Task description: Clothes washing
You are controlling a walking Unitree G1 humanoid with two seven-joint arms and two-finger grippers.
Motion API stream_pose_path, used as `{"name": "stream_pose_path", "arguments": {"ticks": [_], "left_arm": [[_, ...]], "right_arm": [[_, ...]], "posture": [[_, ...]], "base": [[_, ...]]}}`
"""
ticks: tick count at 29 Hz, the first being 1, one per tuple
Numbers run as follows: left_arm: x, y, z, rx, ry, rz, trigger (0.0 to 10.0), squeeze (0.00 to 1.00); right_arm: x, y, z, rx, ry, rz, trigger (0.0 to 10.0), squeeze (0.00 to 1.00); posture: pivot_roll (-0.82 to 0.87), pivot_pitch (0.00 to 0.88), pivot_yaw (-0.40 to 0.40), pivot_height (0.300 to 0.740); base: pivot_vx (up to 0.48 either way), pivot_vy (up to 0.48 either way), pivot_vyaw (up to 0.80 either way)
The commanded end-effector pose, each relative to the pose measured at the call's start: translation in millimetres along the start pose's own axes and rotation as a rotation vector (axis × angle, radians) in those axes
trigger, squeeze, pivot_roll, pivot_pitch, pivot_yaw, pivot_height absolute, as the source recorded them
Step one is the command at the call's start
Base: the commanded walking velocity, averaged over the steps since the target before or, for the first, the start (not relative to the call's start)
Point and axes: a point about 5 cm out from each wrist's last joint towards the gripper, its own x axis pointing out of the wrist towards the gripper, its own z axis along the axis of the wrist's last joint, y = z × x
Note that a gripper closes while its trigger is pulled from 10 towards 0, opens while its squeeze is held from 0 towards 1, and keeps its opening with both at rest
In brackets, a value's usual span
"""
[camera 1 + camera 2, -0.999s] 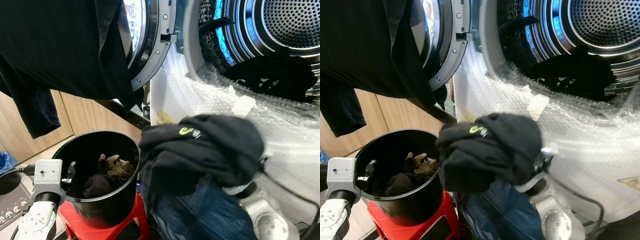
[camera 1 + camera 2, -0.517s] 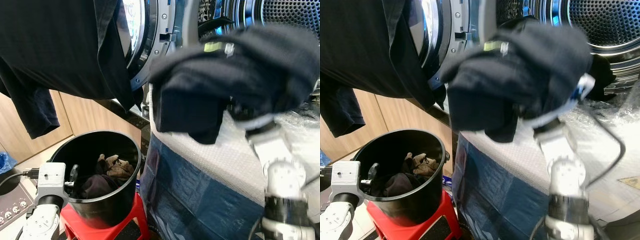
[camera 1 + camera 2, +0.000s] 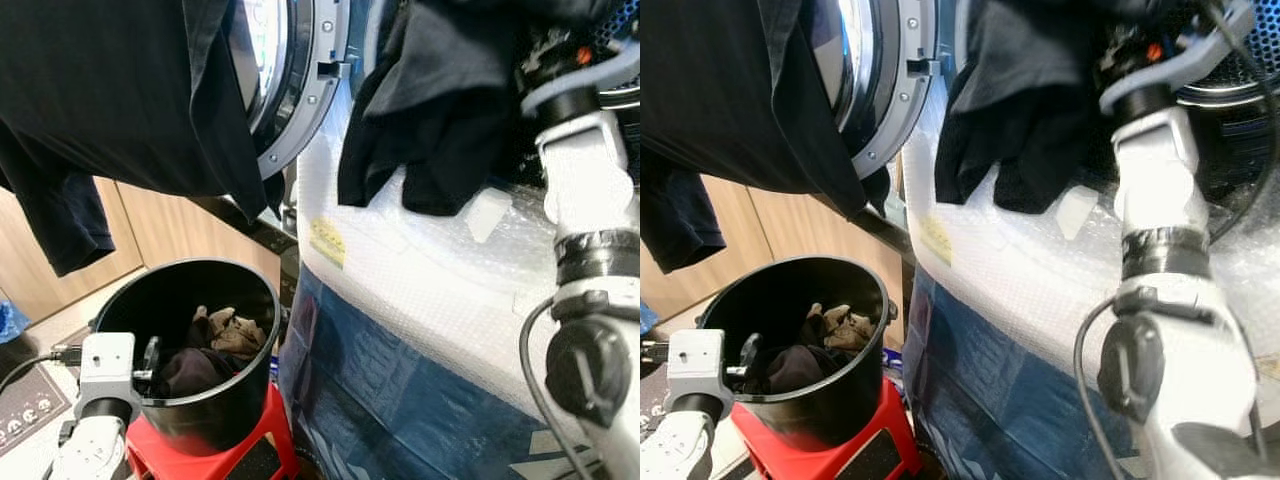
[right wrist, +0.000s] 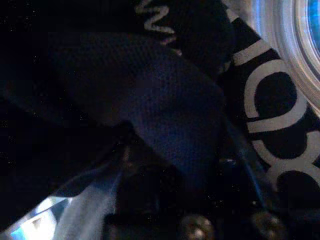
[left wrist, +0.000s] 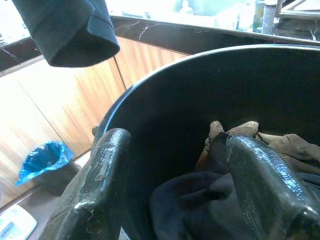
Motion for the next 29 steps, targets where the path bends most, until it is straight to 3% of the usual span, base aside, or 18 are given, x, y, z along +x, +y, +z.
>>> {"name": "stream_pose_path", "arguments": {"ticks": [1, 2, 3, 5, 6, 9, 10, 14, 17, 18, 19, 21, 22, 24, 25, 26, 29], "left_arm": [[-2.8, -2.9, 0, -0.009, -0.007, 0.001, 10.0, 0.00], [-2.8, -2.9, 0, -0.009, -0.007, 0.001, 10.0, 0.00], [-3.5, -4.0, 0, -0.014, -0.006, 0.001, 10.0, 0.00], [-3.6, -4.3, 0, -0.015, -0.005, 0.003, 10.0, 0.00], [-3.8, -5.6, 0, -0.018, -0.006, 0.002, 10.0, 0.00], [-4.0, -7.1, 1, -0.020, -0.010, 0.001, 10.0, 0.00], [-4.2, -7.2, 0, -0.027, -0.010, 0.009, 10.0, 0.00], [-5.0, -5.1, 0, -0.027, -0.011, 0.016, 10.0, 0.00], [-6.2, -2.3, -1, -0.026, -0.010, 0.029, 10.0, 0.00], [-6.8, -2.1, -1, -0.029, -0.008, 0.031, 10.0, 0.00], [-7.9, -2.6, -2, -0.029, -0.006, 0.030, 10.0, 0.00], [-8.7, -4.0, -2, -0.036, -0.004, 0.024, 10.0, 0.00], [-8.7, -4.0, -2, -0.036, -0.004, 0.024, 10.0, 0.00], [-7.9, -6.9, 0, -0.034, -0.005, 0.012, 10.0, 0.00], [-7.9, -6.9, 0, -0.034, -0.005, 0.012, 10.0, 0.00], [-7.1, -8.2, 1, -0.035, -0.007, 0.009, 10.0, 0.00], [-5.9, -10.1, 6, -0.052, -0.025, 0.002, 10.0, 0.00]], "right_arm": [[7.9, -5.5, 22, -0.078, -0.046, -0.167, 0.0, 0.00], [7.9, -5.5, 22, -0.078, -0.046, -0.167, 0.0, 0.00], [9.2, -10.3, 28, -0.135, -0.039, -0.274, 0.0, 0.00], [9.4, -12.6, 30, -0.168, -0.022, -0.323, 0.0, 0.00], [8.9, -16.6, 39, -0.271, -0.025, -0.427, 0.0, 0.00], [7.4, -20.6, 48, -0.342, -0.034, -0.514, 0.0, 0.00], [4.5, -25.0, 62, -0.435, -0.062, -0.610, 0.0, 0.00], [-3.2, -33.9, 88, -0.476, -0.106, -0.783, 0.0, 0.00], [-4.2, -34.4, 94, -0.556, -0.094, -0.826, 0.0, 0.00], [-3.2, -34.2, 90, -0.576, -0.060, -0.812, 3.4, 0.00], [-0.3, -33.1, 75, -0.634, 0.041, -0.758, 10.0, 0.00], [2.1, -31.3, 57, -0.725, 0.148, -0.689, 10.0, 0.00], [2.1, -31.3, 57, -0.725, 0.148, -0.689, 10.0, 0.00], [5.1, -25.4, 23, -0.776, 0.296, -0.531, 10.0, 0.00], [5.1, -25.4, 23, -0.776, 0.296, -0.531, 10.0, 0.00], [6.9, -19.5, 7, -0.795, 0.356, -0.436, 10.0, 0.00], [4.3, -20.4, -5, -0.834, 0.405, -0.421, 10.0, 0.00]], "posture": [[0.34, 0.000, -0.085, 0.740], [0.34, 0.000, -0.085, 0.740], [0.35, 0.000, -0.087, 0.740], [0.35, 0.000, -0.087, 0.740], [0.35, 0.000, -0.089, 0.740], [0.35, 0.000, -0.090, 0.740], [0.35, 0.000, -0.091, 0.740], [0.35, 0.000, -0.092, 0.740], [0.35, 0.000, -0.096, 0.740], [0.35, 0.000, -0.096, 0.740], [0.35, 0.000, -0.097, 0.740], [0.35, 0.000, -0.097, 0.740], [0.35, 0.000, -0.097, 0.740], [0.36, 0.000, -0.096, 0.740], [0.36, 0.000, -0.096, 0.740], [0.36, 0.000, -0.095, 0.740], [0.36, 0.000, -0.095, 0.740]], "base": [[0.000, 0.000, 0.00], [0.000, 0.000, 0.00], [0.000, 0.000, 0.00], [0.000, 0.000, 0.00], [0.000, 0.000, 0.00], [0.000, 0.000, 0.00], [0.000, 0.000, 0.00], [0.000, 0.000, 0.00], [0.000, 0.000, 0.00], [0.000, 0.000, 0.00], [0.000, 0.000, 0.00], [0.000, 0.000, 0.00], [0.000, 0.000, 0.00], [0.000, 0.000, 0.00], [0.000, 0.000, 0.00], [0.000, 0.000, 0.00], [0.000, 0.000, 0.00]]}}
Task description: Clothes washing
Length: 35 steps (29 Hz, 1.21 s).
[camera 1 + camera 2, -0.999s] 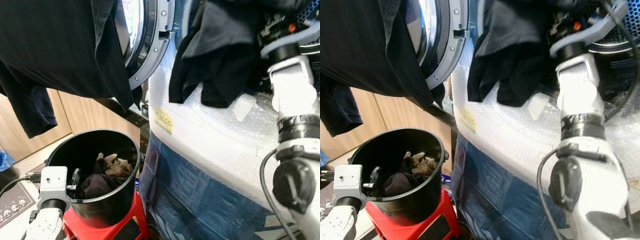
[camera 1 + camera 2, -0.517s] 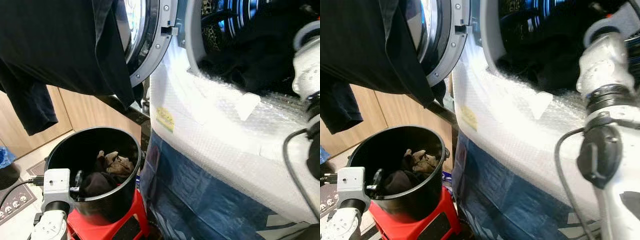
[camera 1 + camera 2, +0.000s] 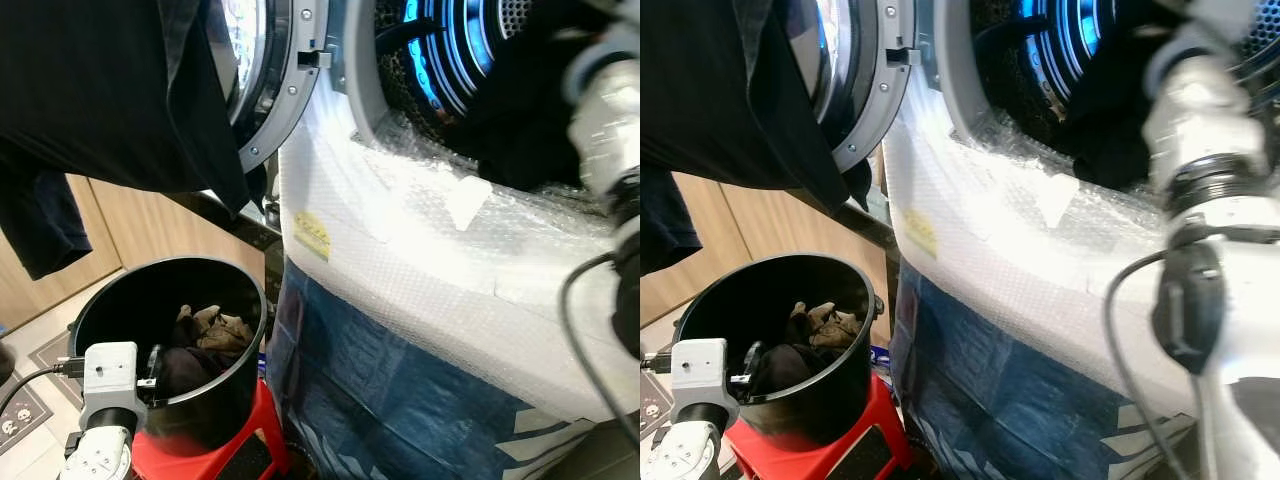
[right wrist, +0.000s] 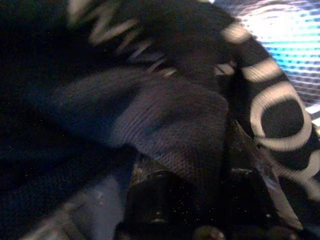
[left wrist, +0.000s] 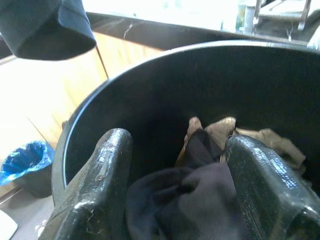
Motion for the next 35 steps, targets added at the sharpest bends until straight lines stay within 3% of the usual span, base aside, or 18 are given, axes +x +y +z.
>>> {"name": "stream_pose_path", "arguments": {"ticks": [1, 2, 3, 9, 14, 20, 21, 23, 24, 26, 27, 28, 30, 31, 35], "left_arm": [[0.6, -3.0, 5, -0.012, -0.018, -0.013, 10.0, 0.00], [0.7, -3.5, 6, -0.009, -0.019, -0.015, 10.0, 0.00], [0.5, -4.1, 6, -0.016, -0.021, -0.015, 10.0, 0.00], [-1.8, -7.1, 4, -0.016, -0.011, -0.023, 10.0, 0.00], [-0.2, -7.8, 8, -0.031, -0.028, -0.019, 10.0, 0.00], [-0.2, -10.5, 12, -0.037, -0.035, -0.026, 10.0, 0.00], [0.3, -11.5, 14, -0.040, -0.042, -0.029, 10.0, 0.00], [0.6, -12.0, 15, -0.042, -0.048, -0.030, 10.0, 0.00], [1.3, -11.1, 18, -0.058, -0.055, -0.021, 10.0, 0.00], [1.7, -9.4, 21, -0.058, -0.060, -0.014, 10.0, 0.00], [1.5, -9.0, 22, -0.048, -0.063, -0.015, 10.0, 0.00], [0.4, -9.1, 23, -0.049, -0.063, -0.016, 10.0, 0.00], [-1.9, -11.8, 21, -0.052, -0.052, -0.034, 10.0, 0.00], [-2.2, -12.8, 21, -0.048, -0.052, -0.040, 10.0, 0.00], [-1.0, -20.3, 25, -0.043, -0.058, -0.082, 10.0, 0.00]], "right_arm": [[-0.6, -3.2, -10, -0.048, 0.043, -0.001, 10.0, 0.66], [-0.6, -2.0, -11, -0.066, 0.046, 0.005, 10.0, 0.66], [-0.8, -1.8, -14, -0.063, 0.058, 0.005, 10.0, 1.00], [-1.1, -7.8, -14, -0.048, 0.059, -0.031, 10.0, 1.00], [-1.6, -20.0, -3, 0.002, -0.005, -0.140, 10.0, 1.00], [-1.2, -16.0, 0, -0.004, -0.019, -0.131, 10.0, 1.00], [-2.6, -27.6, 7, 0.046, -0.049, -0.234, 10.0, 1.00], [-3.7, -34.9, 10, 0.096, -0.063, -0.285, 10.0, 1.00], [-6.2, -47.1, 17, 0.157, -0.092, -0.373, 10.0, 1.00], [-7.2, -51.1, 22, 0.160, -0.112, -0.403, 10.0, 1.00], [-7.0, -50.0, 23, 0.152, -0.114, -0.395, 10.0, 1.00], [-4.0, -37.2, 19, 0.101, -0.088, -0.295, 10.0, 1.00], [0.3, 5.0, 4, -0.055, -0.028, 0.009, 10.0, 1.00], [0.3, 12.3, -1, -0.073, -0.006, 0.063, 10.0, 1.00], [0.2, 17.5, -4, -0.074, 0.012, 0.090, 10.0, 1.00]], "posture": [[0.37, 0.000, -0.097, 0.740], [0.37, 0.000, -0.097, 0.740], [0.37, 0.000, -0.098, 0.740], [0.37, 0.000, -0.107, 0.740], [0.38, 0.000, -0.109, 0.740], [0.37, 0.000, -0.104, 0.740], [0.36, 0.000, -0.102, 0.740], [0.37, 0.000, -0.103, 0.740], [0.38, 0.000, -0.106, 0.740], [0.37, 0.000, -0.103, 0.740], [0.37, 0.000, -0.107, 0.740], [0.37, 0.000, -0.101, 0.740], [0.36, 0.000, -0.091, 0.740], [0.36, 0.000, -0.088, 0.740], [0.35, 0.000, -0.076, 0.740]], "base": [[0.000, 0.000, 0.00], [0.000, 0.000, 0.00], [0.000, 0.000, 0.00], [0.000, 0.000, 0.00], [0.000, 0.000, 0.00], [0.000, 0.000, 0.00], [0.000, 0.000, 0.00], [0.000, 0.000, 0.00], [0.000, 0.000, 0.00], [0.000, 0.000, 0.00], [0.000, 0.000, 0.00], [0.000, 0.000, 0.00], [0.000, 0.000, 0.00], [0.000, 0.000, 0.00], [0.000, 0.000, 0.00]]}}
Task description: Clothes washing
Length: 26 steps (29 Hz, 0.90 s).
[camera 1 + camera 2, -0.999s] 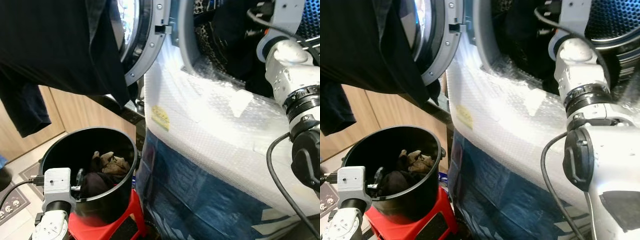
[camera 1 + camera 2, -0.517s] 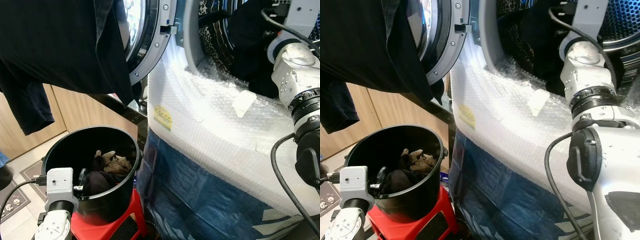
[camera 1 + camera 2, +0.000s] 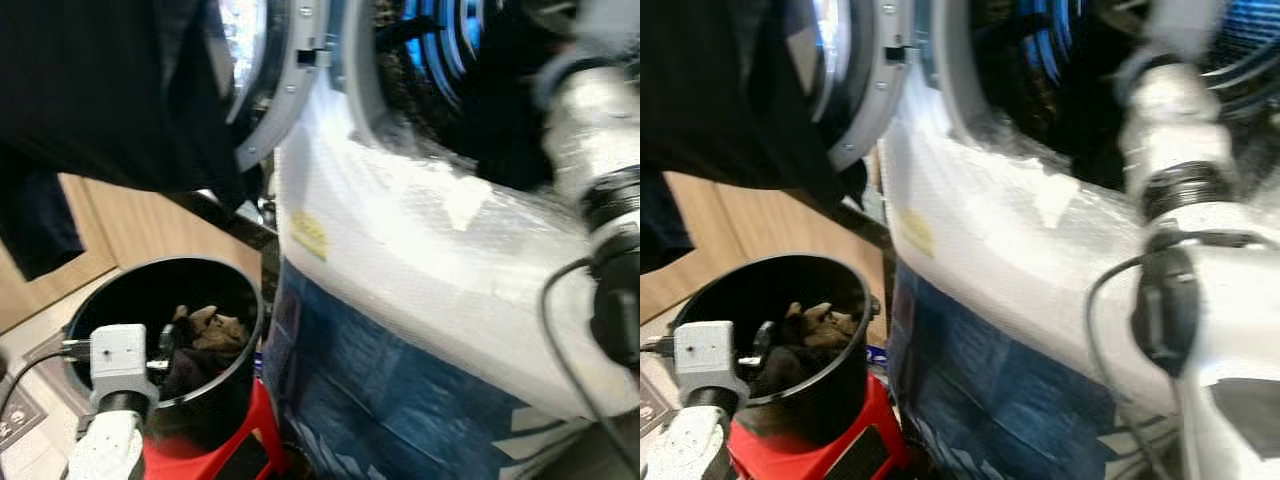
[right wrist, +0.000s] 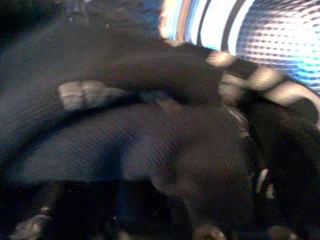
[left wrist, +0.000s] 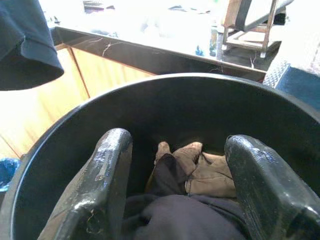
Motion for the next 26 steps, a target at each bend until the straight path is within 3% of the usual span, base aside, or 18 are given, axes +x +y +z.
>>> {"name": "stream_pose_path", "arguments": {"ticks": [1, 4, 8, 10, 11, 15, 16, 17, 20, 23, 26], "left_arm": [[0.7, -2.9, 4, -0.003, -0.004, -0.021, 10.0, 0.00], [3.5, -6.5, 8, -0.005, -0.013, -0.035, 10.0, 0.00], [6.1, -7.6, 15, -0.016, -0.031, -0.033, 10.0, 0.00], [5.7, -7.6, 15, -0.022, -0.035, -0.030, 10.0, 0.00], [5.7, -7.6, 15, -0.022, -0.035, -0.030, 10.0, 0.00], [5.9, -8.4, 14, -0.020, -0.019, -0.036, 10.0, 0.00], [5.9, -8.5, 14, -0.020, -0.018, -0.036, 10.0, 0.00], [5.9, -9.0, 14, -0.021, -0.016, -0.038, 10.0, 0.00], [6.2, -10.6, 15, -0.022, -0.018, -0.047, 10.0, 0.00], [7.2, -10.8, 16, -0.019, -0.021, -0.050, 10.0, 0.00], [7.7, -10.5, 19, -0.022, -0.031, -0.049, 10.0, 0.00]], "right_arm": [[-0.6, -7.3, 2, -0.003, 0.006, -0.013, 10.0, 1.00], [-0.9, -13.6, 8, 0.001, -0.014, -0.058, 10.0, 1.00], [-10.3, -59.2, 39, 0.103, -0.145, -0.386, 10.0, 1.00], [-14.6, -72.2, 44, 0.158, -0.173, -0.474, 10.0, 1.00], [-14.6, -72.2, 44, 0.158, -0.173, -0.474, 10.0, 1.00], [-4.5, -36.9, 6, 0.017, -0.003, -0.245, 10.0, 1.00], [-4.0, -33.1, 1, -0.026, 0.019, -0.222, 10.0, 1.00], [-4.8, -34.1, -8, 0.002, 0.036, -0.248, 10.0, 1.00], [-5.5, -33.4, -18, 0.051, 0.060, -0.251, 10.0, 1.00], [-2.7, -8.5, -24, -0.074, 0.086, -0.018, 10.0, 1.00], [-2.0, -7.4, -17, -0.090, 0.058, -0.007, 10.0, 1.00]], "posture": [[0.35, 0.000, -0.076, 0.740], [0.35, 0.000, -0.076, 0.740], [0.35, 0.000, -0.078, 0.740], [0.35, 0.000, -0.081, 0.740], [0.35, 0.000, -0.081, 0.740], [0.34, 0.000, -0.077, 0.740], [0.34, 0.000, -0.075, 0.740], [0.34, 0.000, -0.073, 0.740], [0.34, 0.000, -0.073, 0.740], [0.34, 0.000, -0.075, 0.740], [0.33, 0.000, -0.075, 0.740]], "base": [[0.000, 0.000, 0.00], [0.000, 0.000, 0.00], [0.000, 0.000, 0.00], [0.000, 0.000, 0.00], [0.000, 0.000, 0.00], [0.000, 0.000, 0.00], [0.000, 0.000, 0.00], [0.000, 0.000, 0.00], [0.000, 0.000, 0.00], [0.000, 0.000, 0.00], [0.000, 0.000, 0.00]]}}
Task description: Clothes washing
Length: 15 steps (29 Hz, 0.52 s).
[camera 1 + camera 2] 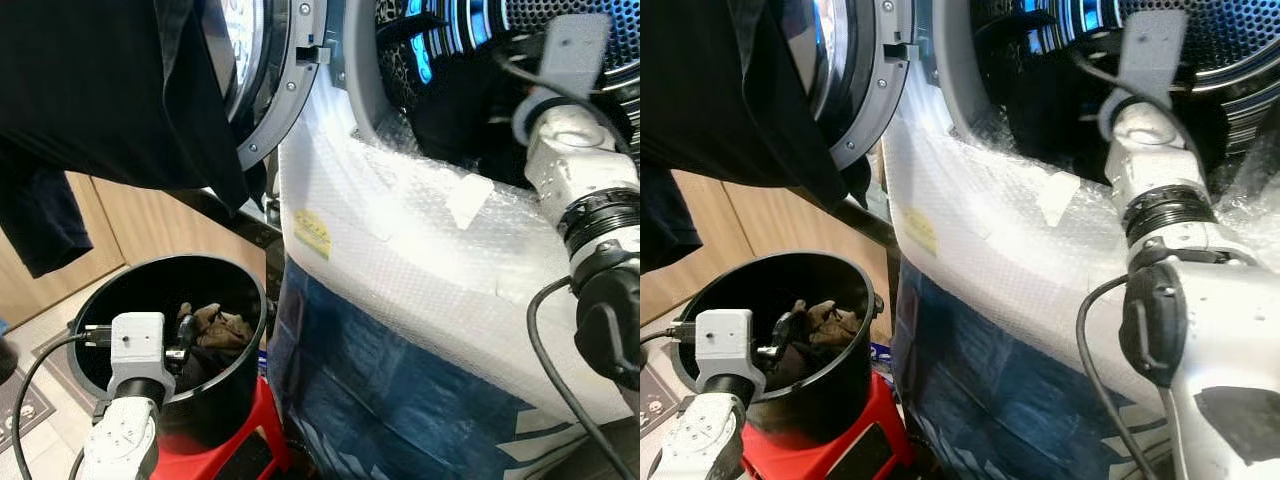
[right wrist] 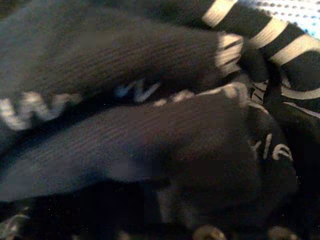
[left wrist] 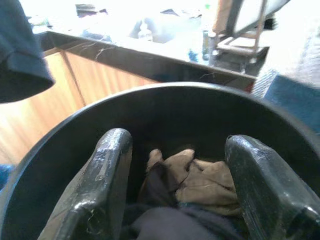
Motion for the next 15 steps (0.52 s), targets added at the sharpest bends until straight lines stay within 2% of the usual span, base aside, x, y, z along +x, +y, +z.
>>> {"name": "stream_pose_path", "arguments": {"ticks": [1, 6, 10, 11, 13, 14, 15], "left_arm": [[-0.1, -1.4, 6, -0.010, -0.018, -0.010, 10.0, 0.00], [0.0, -2.2, 5, -0.014, -0.014, -0.006, 10.0, 0.00], [-1.7, -0.6, 3, -0.014, -0.005, 0.001, 10.0, 0.00], [-2.9, 0.4, 2, -0.010, 0.001, 0.003, 10.0, 0.00], [-3.3, 0.8, 2, -0.009, 0.002, 0.004, 10.0, 0.00], [-3.4, 0.8, 2, -0.009, 0.002, 0.005, 10.0, 0.00], [-4.0, 0.9, 2, -0.010, 0.003, 0.006, 10.0, 0.00]], "right_arm": [[-0.6, -8.7, 16, 0.006, -0.045, -0.024, 10.0, 1.00], [-2.9, -27.7, 26, 0.091, -0.071, -0.145, 10.0, 1.00], [-3.4, -30.8, 24, 0.106, -0.066, -0.160, 10.0, 1.00], [-4.0, -35.0, 22, 0.121, -0.054, -0.198, 10.0, 1.00], [-4.3, -36.8, 20, 0.164, -0.044, -0.224, 10.0, 0.15], [-4.3, -36.9, 19, 0.188, -0.040, -0.229, 10.0, 0.15], [-3.7, -33.3, 18, 0.194, -0.033, -0.214, 10.0, 0.00]], "posture": [[0.34, 0.000, -0.081, 0.740], [0.32, 0.000, -0.085, 0.740], [0.31, 0.000, -0.083, 0.740], [0.31, 0.000, -0.086, 0.740], [0.31, 0.000, -0.085, 0.740], [0.31, 0.000, -0.085, 0.740], [0.30, 0.000, -0.084, 0.740]], "base": [[0.000, 0.000, 0.00], [0.000, 0.000, 0.00], [0.000, 0.000, 0.00], [0.000, 0.000, 0.00], [0.000, 0.000, 0.00], [0.000, 0.000, 0.00], [0.000, 0.000, 0.00]]}}
